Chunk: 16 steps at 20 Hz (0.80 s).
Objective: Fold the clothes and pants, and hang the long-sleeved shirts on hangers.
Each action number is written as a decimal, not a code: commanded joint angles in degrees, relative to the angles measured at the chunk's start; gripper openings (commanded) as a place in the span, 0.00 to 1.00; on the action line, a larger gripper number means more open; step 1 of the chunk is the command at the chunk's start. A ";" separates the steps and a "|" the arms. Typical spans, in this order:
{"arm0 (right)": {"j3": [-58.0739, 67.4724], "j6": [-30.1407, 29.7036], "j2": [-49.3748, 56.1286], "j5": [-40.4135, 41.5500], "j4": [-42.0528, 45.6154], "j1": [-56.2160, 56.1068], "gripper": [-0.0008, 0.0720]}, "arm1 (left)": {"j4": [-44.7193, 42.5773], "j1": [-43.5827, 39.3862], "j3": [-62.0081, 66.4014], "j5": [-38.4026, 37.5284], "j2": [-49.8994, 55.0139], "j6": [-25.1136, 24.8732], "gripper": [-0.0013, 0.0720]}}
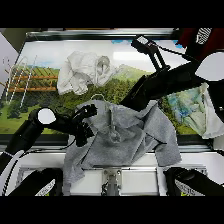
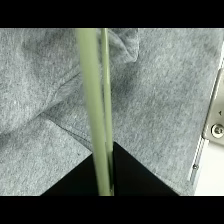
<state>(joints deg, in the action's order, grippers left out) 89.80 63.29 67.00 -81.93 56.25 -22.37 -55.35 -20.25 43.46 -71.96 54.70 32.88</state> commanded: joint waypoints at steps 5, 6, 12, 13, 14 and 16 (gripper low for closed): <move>-11.63 -35.45 0.07 -5.81 -18.88 21.51 0.88 | -0.04 0.00 0.04 0.02 0.02 -0.11 0.03; -14.34 -40.50 0.13 -5.84 -22.16 25.68 0.88 | -0.02 0.00 0.04 0.00 0.02 -0.11 0.03; -18.49 -55.04 10.19 -18.12 -32.24 39.60 0.88 | -0.02 0.00 0.02 0.02 0.02 -0.11 0.03; -18.49 -57.18 12.46 -20.46 -32.79 39.78 0.88 | -0.02 0.00 0.02 0.02 0.02 -0.11 0.03; -18.51 -59.65 14.78 -22.60 -32.79 39.63 0.88 | -0.02 0.00 0.04 0.04 0.02 -0.11 0.03; -18.56 -63.34 18.32 -23.69 -32.79 38.53 0.88 | -0.04 0.00 0.04 0.07 0.02 -0.11 0.03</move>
<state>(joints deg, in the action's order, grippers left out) 71.70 7.68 80.23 -100.44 25.89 15.44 -55.35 -20.25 43.46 -71.94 54.70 32.73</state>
